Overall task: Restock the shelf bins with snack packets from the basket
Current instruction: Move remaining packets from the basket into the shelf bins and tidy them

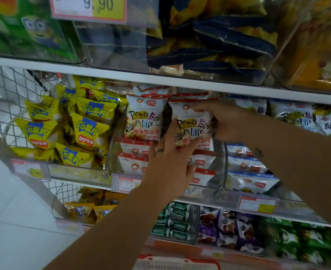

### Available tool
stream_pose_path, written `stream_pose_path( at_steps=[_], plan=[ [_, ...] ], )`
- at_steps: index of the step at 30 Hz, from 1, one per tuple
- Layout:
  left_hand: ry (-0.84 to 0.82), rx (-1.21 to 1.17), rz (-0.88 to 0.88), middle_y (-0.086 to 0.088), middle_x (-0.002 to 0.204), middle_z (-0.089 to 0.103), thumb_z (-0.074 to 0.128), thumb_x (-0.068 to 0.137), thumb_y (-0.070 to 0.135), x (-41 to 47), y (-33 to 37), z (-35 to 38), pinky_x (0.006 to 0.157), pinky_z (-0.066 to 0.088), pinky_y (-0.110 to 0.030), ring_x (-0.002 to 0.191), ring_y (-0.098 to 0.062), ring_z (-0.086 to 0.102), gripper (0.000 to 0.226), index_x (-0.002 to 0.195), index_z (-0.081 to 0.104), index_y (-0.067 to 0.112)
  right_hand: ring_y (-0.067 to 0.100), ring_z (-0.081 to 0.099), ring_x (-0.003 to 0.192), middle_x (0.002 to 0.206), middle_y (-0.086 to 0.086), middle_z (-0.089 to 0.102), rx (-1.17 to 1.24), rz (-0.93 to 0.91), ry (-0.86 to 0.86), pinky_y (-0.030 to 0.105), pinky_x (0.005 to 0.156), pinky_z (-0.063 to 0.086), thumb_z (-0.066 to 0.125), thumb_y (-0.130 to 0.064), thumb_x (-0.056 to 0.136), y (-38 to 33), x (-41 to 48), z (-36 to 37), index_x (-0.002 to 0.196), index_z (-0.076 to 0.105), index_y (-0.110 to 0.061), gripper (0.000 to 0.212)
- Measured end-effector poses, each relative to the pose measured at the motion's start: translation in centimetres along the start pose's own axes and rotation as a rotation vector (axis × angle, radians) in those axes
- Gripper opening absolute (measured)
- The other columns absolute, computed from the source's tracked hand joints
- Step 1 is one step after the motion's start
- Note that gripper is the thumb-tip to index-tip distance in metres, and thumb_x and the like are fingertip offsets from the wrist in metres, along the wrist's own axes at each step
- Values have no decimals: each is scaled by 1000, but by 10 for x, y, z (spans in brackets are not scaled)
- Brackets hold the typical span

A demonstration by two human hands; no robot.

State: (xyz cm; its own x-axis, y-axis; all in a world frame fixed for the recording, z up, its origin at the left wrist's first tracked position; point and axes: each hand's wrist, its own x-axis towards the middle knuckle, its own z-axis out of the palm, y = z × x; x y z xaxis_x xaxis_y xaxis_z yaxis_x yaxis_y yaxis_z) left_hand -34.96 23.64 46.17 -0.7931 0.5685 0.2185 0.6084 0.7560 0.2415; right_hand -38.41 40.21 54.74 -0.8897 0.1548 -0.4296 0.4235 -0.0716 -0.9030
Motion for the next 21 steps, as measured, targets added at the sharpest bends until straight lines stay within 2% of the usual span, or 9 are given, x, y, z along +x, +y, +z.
stream_pose_path(
  at_steps=[3, 7, 10, 13, 15, 18, 21],
  plan=[
    [-15, 2, -21, -7, 159, -24, 54, 92, 46, 0, 4, 0, 115, 22, -61, 139, -42, 33, 72, 146, 8, 57, 27, 70, 101, 103, 9, 76, -15, -10, 2, 46, 96, 53, 74, -31, 83, 0, 4, 0, 109, 68, -16, 30],
    [-2, 20, -20, -5, 158, -28, 53, 92, 49, 0, 6, 0, 115, 14, -65, 139, -39, 36, 72, 144, 5, 61, 26, 70, 101, 100, 6, 76, 3, -39, -37, 42, 92, 55, 71, -34, 85, 3, 2, -6, 104, 70, -20, 23],
    [7, 16, -25, -4, 157, -30, 53, 91, 49, 1, 7, 0, 115, 10, -67, 139, -38, 37, 70, 144, 8, 59, 24, 71, 98, 101, 4, 76, 63, -142, -25, 45, 87, 57, 67, -33, 89, 2, 2, -8, 106, 69, -22, 21],
    [16, 5, -36, -4, 157, -29, 53, 91, 52, 2, 8, 0, 115, 5, -68, 141, -37, 34, 67, 143, 11, 59, 24, 70, 103, 109, 2, 74, 100, -254, 47, 50, 90, 55, 74, -35, 83, 1, 8, -8, 118, 66, -22, 39],
    [33, -2, -47, -4, 157, -28, 53, 90, 53, 3, 8, 2, 115, 1, -67, 145, -38, 24, 66, 144, 14, 56, 24, 71, 100, 107, 3, 75, 96, -293, 100, 50, 89, 56, 76, -30, 80, 4, 11, -5, 115, 67, -21, 37],
    [108, 3, -64, -9, 159, -23, 55, 88, 55, 8, 12, 4, 114, 3, -68, 149, -40, 3, 72, 147, 13, 52, 25, 73, 94, 104, 8, 75, 126, -319, 117, 44, 81, 58, 75, -22, 82, 8, 16, -3, 118, 67, -14, 38],
    [176, 4, -84, -15, 160, -16, 58, 87, 54, 17, 20, 5, 113, 12, -69, 146, -45, 15, 78, 149, 11, 50, 26, 72, 97, 105, 7, 75, 131, -325, 122, 47, 86, 57, 78, -24, 76, 10, 14, -6, 117, 67, -15, 43]
  ],
)
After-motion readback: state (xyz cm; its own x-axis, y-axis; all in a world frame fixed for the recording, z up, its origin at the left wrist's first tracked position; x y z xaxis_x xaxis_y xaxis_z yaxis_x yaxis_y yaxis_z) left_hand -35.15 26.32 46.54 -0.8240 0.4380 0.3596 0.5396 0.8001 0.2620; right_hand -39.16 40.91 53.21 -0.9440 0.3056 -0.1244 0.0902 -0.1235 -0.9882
